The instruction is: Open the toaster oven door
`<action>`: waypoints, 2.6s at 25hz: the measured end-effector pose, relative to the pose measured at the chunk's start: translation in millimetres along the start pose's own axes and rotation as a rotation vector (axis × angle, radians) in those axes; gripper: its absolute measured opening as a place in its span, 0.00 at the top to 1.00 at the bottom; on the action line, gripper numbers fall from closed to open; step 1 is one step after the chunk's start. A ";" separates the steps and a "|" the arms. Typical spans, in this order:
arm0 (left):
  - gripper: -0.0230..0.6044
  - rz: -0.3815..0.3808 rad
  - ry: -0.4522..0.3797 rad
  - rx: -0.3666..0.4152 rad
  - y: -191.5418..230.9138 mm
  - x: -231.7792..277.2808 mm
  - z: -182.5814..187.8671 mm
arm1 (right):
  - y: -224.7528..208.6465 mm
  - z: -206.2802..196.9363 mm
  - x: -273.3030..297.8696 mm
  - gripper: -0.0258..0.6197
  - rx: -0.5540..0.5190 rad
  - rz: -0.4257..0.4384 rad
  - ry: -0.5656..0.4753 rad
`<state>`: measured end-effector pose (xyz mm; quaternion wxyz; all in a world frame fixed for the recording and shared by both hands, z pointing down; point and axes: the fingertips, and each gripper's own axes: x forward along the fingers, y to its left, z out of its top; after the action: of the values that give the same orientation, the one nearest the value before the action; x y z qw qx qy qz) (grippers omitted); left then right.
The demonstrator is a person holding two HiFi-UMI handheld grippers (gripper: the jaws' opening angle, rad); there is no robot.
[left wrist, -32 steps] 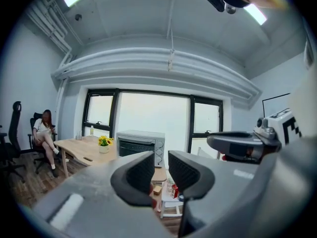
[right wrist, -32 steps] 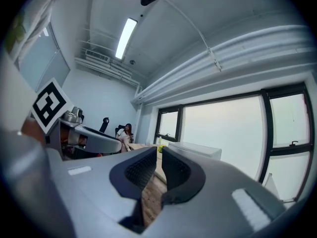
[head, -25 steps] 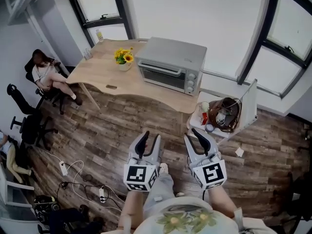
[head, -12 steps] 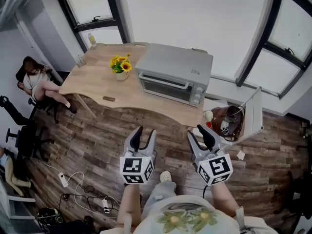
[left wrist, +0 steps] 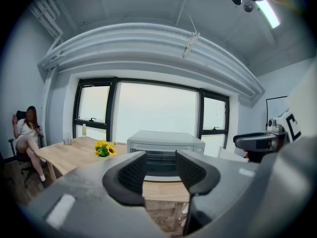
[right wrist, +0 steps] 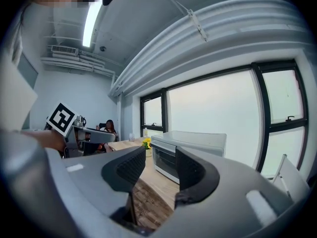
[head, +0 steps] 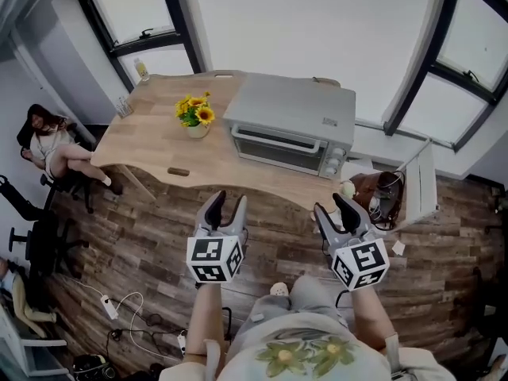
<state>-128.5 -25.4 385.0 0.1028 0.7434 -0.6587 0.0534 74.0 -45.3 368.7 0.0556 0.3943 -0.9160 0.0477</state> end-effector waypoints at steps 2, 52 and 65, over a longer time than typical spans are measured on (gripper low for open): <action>0.68 0.002 -0.015 0.001 4.2 6.4 5.1 | -4.3 -0.9 4.3 0.67 0.008 -0.010 0.007; 0.66 -0.483 0.397 1.027 42.9 216.2 -54.2 | -61.4 -66.7 190.7 0.64 -0.481 0.133 0.486; 0.70 -0.487 0.462 1.101 55.4 239.4 -65.1 | -72.4 -82.1 200.0 0.76 -0.562 0.097 0.554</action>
<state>-149.4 -248.8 504.4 -0.1452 0.7849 -0.3084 0.5174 -4.6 -227.5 481.0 0.4039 0.2925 -0.8613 -0.0977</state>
